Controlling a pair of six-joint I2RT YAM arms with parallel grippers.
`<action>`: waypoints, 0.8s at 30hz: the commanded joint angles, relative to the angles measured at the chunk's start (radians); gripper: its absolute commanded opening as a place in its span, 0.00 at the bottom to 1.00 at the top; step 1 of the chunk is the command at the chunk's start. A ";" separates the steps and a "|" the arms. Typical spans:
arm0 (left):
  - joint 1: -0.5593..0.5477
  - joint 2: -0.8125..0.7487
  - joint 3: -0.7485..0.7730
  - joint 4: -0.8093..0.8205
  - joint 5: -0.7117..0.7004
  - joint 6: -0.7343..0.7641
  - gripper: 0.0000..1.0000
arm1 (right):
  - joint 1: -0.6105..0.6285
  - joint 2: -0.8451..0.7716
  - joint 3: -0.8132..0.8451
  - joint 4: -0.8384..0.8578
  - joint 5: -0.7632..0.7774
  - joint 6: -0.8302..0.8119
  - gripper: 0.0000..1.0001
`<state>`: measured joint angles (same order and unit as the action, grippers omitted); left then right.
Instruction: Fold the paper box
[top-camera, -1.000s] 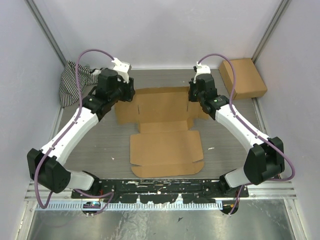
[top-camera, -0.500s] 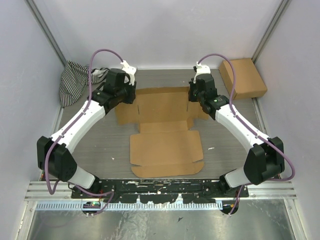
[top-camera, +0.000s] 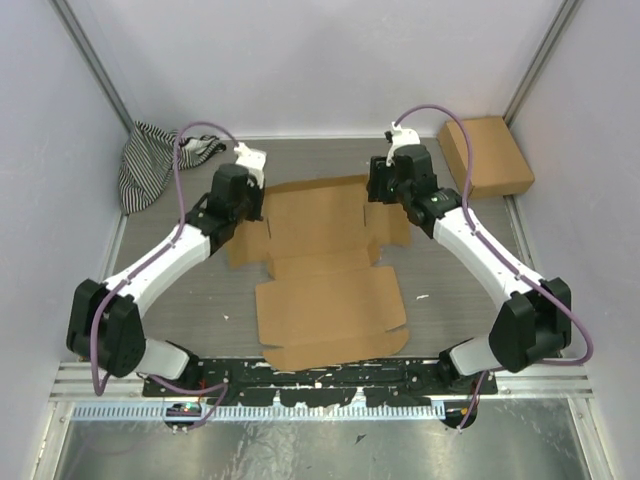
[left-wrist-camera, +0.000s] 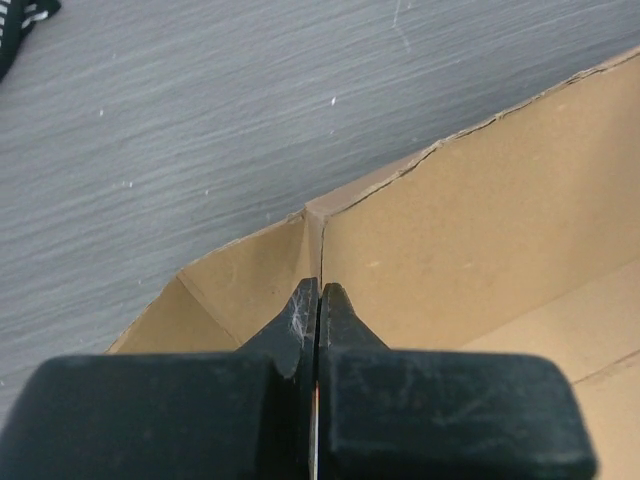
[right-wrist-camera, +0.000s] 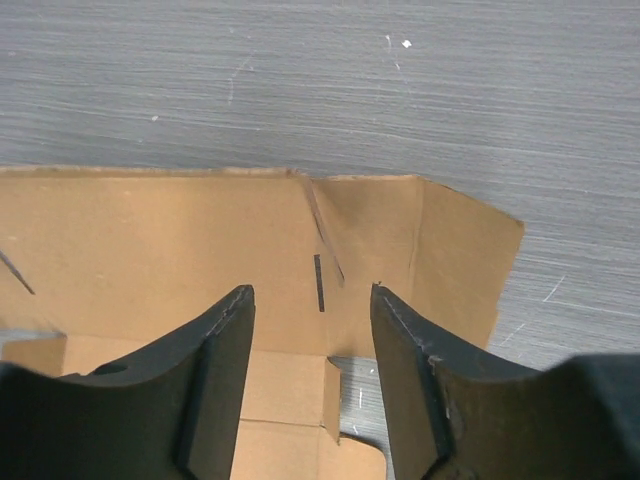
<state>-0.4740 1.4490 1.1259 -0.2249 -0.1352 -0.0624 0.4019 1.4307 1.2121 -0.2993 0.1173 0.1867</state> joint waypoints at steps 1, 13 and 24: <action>0.002 -0.100 -0.197 0.417 -0.081 -0.002 0.00 | -0.061 -0.115 0.055 0.040 -0.070 -0.011 0.56; 0.001 -0.067 -0.417 1.100 0.011 0.075 0.00 | -0.405 -0.062 -0.041 0.128 -0.173 0.029 0.46; 0.012 0.066 -0.421 1.244 0.018 0.096 0.00 | -0.416 0.014 -0.286 0.314 -0.344 -0.024 0.41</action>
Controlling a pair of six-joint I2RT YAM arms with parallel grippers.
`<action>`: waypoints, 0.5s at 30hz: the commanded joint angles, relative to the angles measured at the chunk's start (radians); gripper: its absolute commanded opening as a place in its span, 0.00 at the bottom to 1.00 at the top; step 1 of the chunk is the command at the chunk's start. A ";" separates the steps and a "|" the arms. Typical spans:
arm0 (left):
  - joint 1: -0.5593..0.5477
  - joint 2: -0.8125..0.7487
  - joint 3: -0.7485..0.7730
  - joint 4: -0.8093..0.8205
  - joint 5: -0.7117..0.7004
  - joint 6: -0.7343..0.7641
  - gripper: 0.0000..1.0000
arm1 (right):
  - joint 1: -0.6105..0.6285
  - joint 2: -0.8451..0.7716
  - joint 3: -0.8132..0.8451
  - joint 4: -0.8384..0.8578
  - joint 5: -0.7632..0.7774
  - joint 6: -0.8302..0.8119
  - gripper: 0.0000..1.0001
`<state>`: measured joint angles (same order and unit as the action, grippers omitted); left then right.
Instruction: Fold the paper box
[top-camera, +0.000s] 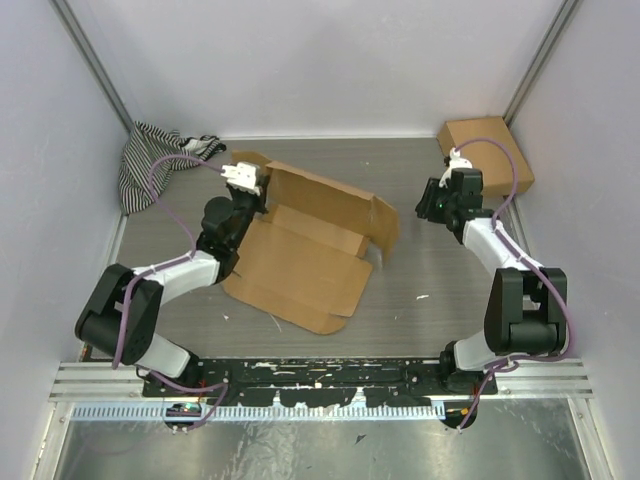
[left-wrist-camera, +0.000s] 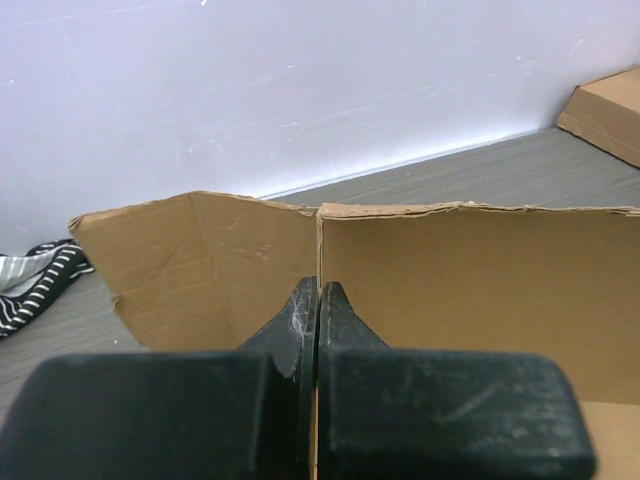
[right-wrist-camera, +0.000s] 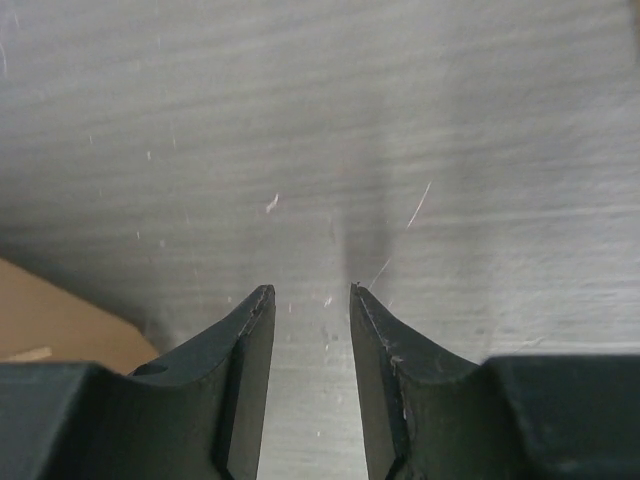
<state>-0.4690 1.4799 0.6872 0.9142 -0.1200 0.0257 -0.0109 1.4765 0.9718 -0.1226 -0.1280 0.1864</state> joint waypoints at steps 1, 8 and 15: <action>0.007 0.044 0.019 0.098 0.002 0.005 0.00 | -0.002 -0.036 -0.056 0.143 -0.134 -0.021 0.41; 0.007 0.073 0.034 0.009 -0.048 -0.009 0.00 | 0.054 -0.148 -0.138 0.164 -0.239 -0.022 0.41; 0.007 0.084 0.057 -0.053 -0.062 -0.010 0.00 | 0.084 -0.125 -0.122 0.156 -0.395 -0.034 0.46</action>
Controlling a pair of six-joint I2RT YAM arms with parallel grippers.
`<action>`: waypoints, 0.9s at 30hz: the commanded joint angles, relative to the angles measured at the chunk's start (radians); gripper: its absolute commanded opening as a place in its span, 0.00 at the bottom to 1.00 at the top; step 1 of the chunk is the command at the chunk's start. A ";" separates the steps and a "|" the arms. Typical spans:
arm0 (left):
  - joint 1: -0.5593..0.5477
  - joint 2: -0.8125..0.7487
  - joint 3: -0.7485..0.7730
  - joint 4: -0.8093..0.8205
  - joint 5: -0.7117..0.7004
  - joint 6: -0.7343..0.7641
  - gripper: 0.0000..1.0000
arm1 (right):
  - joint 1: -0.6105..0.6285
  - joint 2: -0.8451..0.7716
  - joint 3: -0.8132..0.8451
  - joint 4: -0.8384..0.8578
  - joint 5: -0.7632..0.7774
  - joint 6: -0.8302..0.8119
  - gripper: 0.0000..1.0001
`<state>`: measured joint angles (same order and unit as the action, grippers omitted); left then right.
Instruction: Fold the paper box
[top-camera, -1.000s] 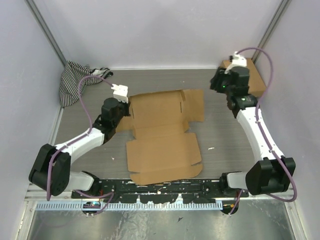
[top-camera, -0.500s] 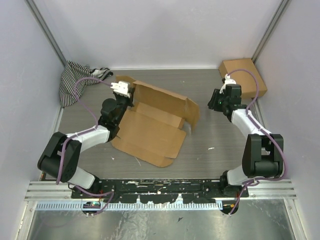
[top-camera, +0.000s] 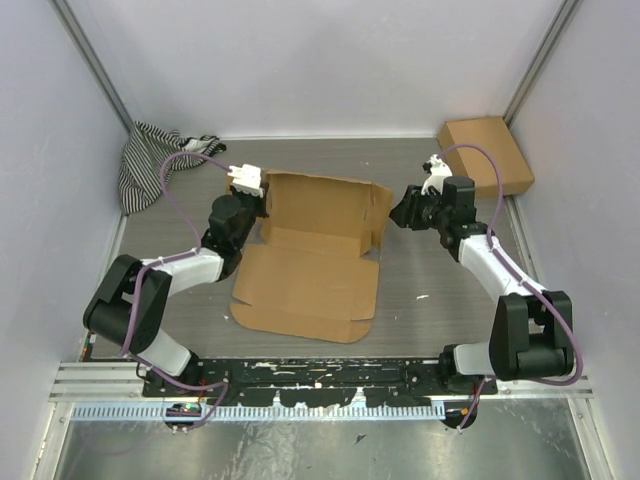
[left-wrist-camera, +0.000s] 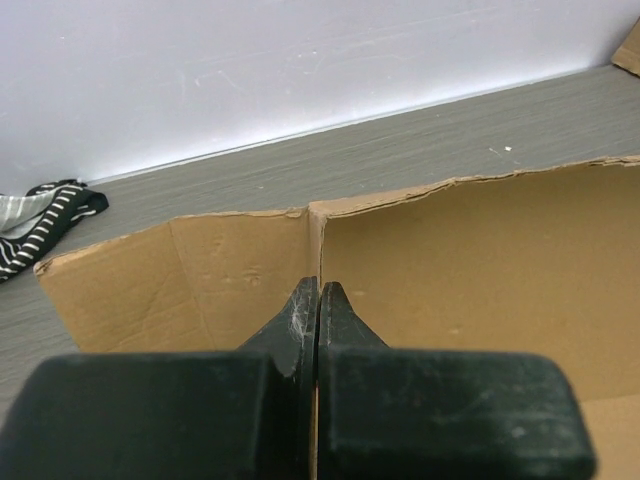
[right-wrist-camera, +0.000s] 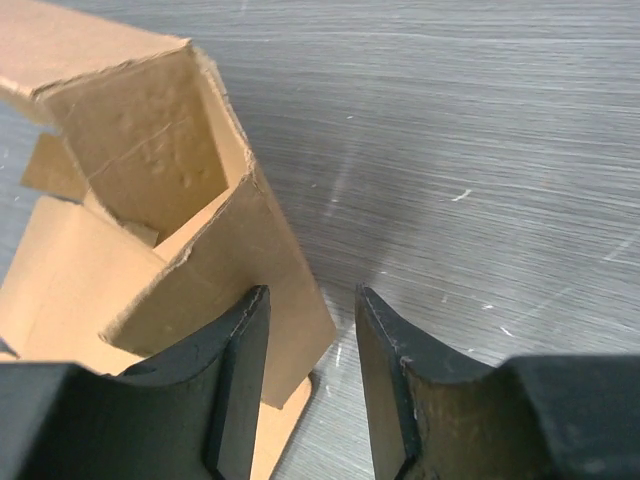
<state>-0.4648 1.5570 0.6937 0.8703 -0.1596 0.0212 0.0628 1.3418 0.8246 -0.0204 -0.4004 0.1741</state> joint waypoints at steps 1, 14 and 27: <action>0.003 0.008 0.045 0.004 -0.018 -0.006 0.00 | 0.015 0.024 0.029 0.055 -0.139 -0.026 0.46; 0.003 0.055 -0.121 0.323 0.042 0.000 0.00 | 0.050 0.069 0.046 0.083 -0.217 -0.063 0.47; 0.002 0.167 -0.202 0.561 0.110 0.013 0.00 | 0.106 0.079 0.063 0.061 -0.210 -0.103 0.48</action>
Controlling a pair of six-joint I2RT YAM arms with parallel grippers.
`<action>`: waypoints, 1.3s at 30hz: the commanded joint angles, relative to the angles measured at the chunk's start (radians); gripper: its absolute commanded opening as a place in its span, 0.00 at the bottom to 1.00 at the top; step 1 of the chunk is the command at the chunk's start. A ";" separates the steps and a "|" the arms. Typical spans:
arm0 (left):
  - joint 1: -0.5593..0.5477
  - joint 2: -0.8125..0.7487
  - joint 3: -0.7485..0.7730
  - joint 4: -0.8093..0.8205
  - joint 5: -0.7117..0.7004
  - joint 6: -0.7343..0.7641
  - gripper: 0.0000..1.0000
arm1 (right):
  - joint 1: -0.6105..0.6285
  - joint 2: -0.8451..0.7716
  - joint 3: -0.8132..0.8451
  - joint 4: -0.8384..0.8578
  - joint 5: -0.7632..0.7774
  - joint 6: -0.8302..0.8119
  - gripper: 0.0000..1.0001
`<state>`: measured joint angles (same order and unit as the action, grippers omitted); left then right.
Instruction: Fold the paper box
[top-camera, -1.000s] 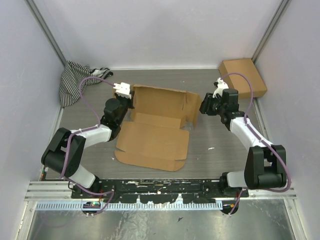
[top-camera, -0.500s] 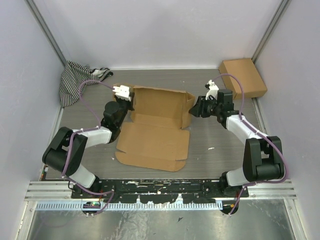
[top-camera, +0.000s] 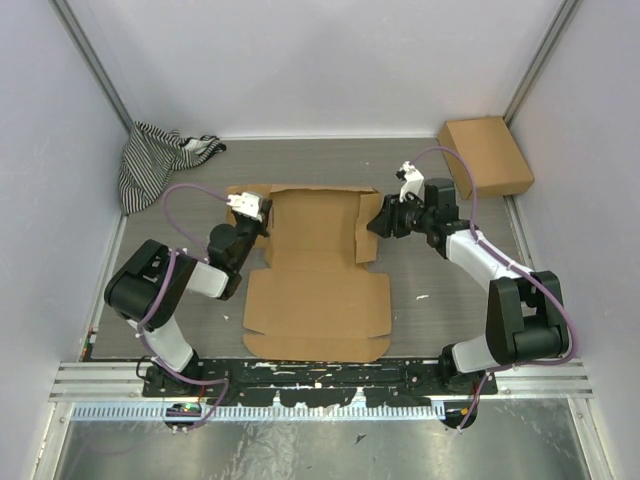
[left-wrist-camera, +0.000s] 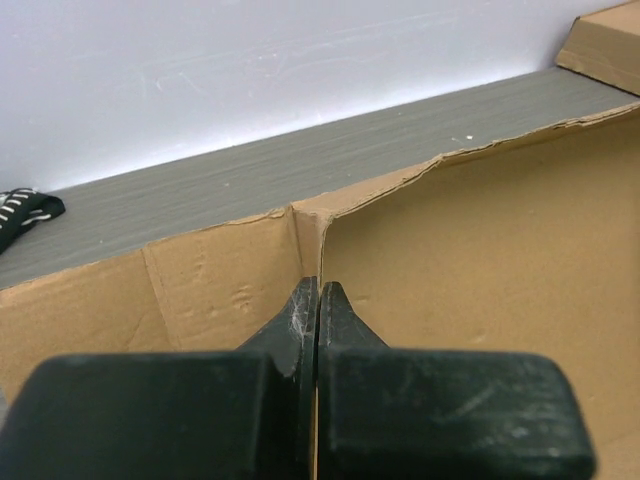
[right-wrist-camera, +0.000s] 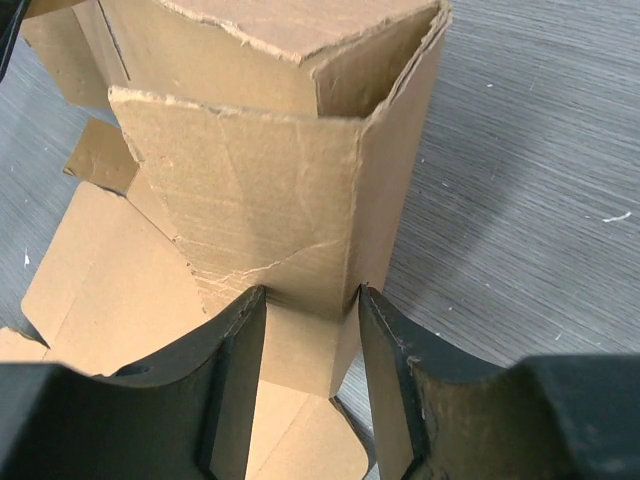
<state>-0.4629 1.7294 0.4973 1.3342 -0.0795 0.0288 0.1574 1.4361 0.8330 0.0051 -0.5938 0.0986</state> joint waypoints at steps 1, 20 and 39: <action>-0.001 -0.011 -0.005 0.097 0.029 0.006 0.00 | 0.015 -0.014 0.056 0.032 -0.014 -0.029 0.48; -0.020 -0.058 -0.016 0.097 0.030 0.006 0.00 | 0.084 -0.124 0.013 -0.075 0.188 0.014 0.59; -0.028 -0.052 -0.001 0.097 0.039 0.039 0.00 | 0.141 -0.229 -0.112 -0.007 0.286 0.059 0.59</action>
<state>-0.4835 1.7100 0.5034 1.3716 -0.0452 0.0505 0.2680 1.2728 0.7280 -0.0551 -0.3656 0.1455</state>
